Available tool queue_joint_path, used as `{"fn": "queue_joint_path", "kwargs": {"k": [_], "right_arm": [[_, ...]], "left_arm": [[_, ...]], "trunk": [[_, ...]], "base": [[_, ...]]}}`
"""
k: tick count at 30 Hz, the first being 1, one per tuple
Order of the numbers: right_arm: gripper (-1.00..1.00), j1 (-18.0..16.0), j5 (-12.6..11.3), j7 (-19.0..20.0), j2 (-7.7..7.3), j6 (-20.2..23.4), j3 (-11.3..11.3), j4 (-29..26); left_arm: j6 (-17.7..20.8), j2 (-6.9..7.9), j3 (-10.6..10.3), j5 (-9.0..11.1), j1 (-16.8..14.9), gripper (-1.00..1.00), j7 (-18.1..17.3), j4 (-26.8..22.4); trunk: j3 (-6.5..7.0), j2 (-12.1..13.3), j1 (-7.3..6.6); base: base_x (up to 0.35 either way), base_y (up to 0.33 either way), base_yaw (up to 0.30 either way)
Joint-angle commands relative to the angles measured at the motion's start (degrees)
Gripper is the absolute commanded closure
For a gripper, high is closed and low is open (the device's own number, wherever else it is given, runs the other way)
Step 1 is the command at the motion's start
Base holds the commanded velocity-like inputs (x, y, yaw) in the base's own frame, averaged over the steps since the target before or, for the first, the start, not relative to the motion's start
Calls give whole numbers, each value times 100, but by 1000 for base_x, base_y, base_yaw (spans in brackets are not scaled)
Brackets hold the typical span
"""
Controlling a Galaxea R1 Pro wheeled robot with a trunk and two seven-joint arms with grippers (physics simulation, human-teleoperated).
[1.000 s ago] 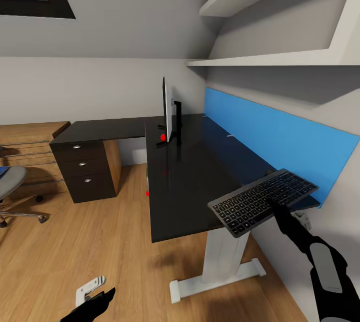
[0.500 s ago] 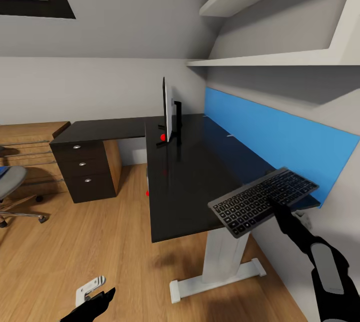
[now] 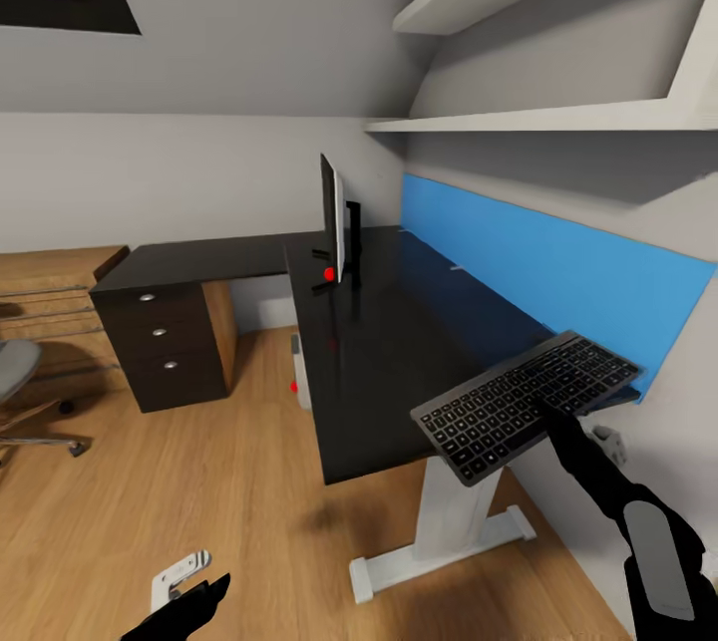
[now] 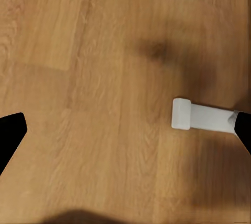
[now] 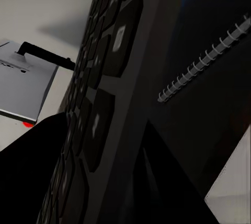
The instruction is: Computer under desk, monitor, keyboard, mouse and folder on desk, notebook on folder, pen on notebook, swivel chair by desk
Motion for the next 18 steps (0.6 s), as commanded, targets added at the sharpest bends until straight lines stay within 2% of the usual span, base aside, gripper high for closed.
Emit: {"fn": "queue_joint_path", "kwargs": {"k": [1, 6, 18], "right_arm": [[100, -6, -9, 16, 1, 37, -12, -1], [100, -4, -10, 19, -30, 59, -12, 6], [100, -4, 122, 25, -31, 64, -3, 24]], "left_arm": [[28, 2, -2, 61, 0, -100, 39, 6], [29, 2, -2, 62, 0, -100, 40, 59], [24, 2, -2, 54, 0, -100, 39, 66]], "trunk": [[-6, -3, -1], [-12, -3, -1], [-13, -3, -1]], "base": [[0, 34, -257], [0, 11, -170], [0, 1, -9]]}}
